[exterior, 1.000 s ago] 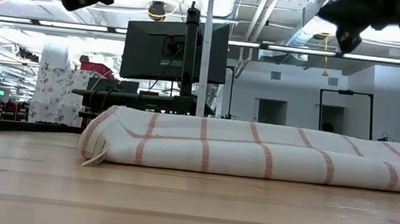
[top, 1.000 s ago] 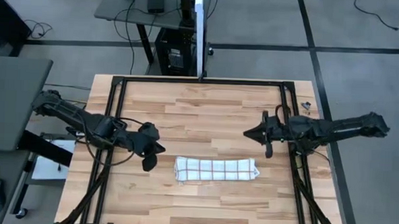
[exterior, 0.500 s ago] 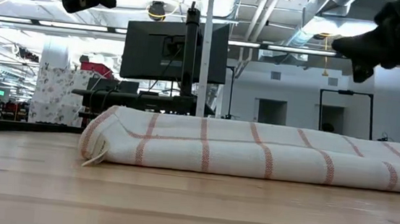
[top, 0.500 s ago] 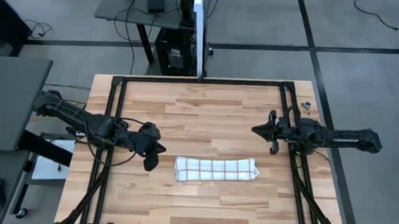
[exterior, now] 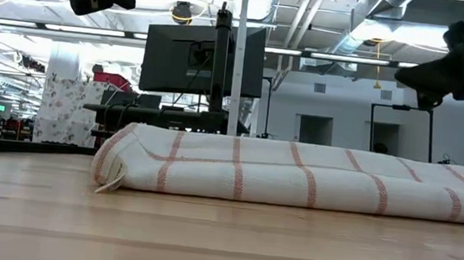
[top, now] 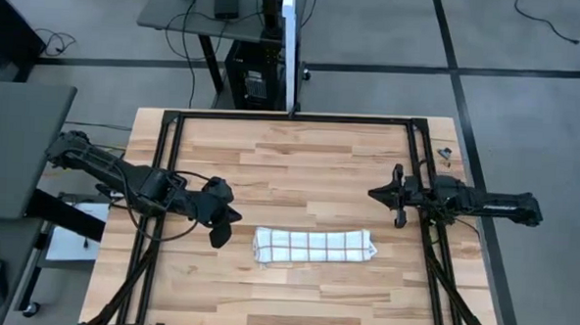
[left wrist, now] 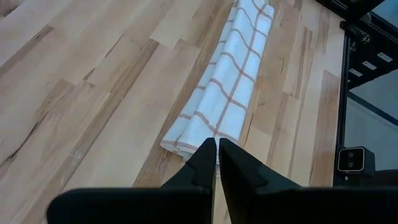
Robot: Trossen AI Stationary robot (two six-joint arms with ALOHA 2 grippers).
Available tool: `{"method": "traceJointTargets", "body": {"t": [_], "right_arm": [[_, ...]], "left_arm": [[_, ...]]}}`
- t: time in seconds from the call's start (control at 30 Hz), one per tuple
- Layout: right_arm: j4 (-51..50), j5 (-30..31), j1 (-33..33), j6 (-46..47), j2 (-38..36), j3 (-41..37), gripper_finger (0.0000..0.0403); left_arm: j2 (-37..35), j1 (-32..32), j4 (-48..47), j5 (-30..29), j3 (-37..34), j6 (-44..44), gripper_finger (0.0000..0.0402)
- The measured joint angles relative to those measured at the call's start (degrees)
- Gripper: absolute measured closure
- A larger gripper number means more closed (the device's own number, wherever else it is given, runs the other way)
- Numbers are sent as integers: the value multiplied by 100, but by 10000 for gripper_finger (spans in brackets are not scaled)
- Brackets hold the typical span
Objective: Roll towel
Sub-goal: Return to Home Position
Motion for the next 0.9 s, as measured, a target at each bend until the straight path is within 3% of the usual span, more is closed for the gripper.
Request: {"method": "traceJointTargets", "body": {"t": [0.53,0.73,0.9], "right_arm": [[-85,-230,-173,149,434,-2,381],[-85,-238,-173,155,518,-4,381],[-75,-238,-173,157,518,-7,381]], "left_arm": [[50,0,40,-70,0,-13,398],[50,79,861,-462,0,834,398],[48,413,1450,-70,0,1952,398]]}}
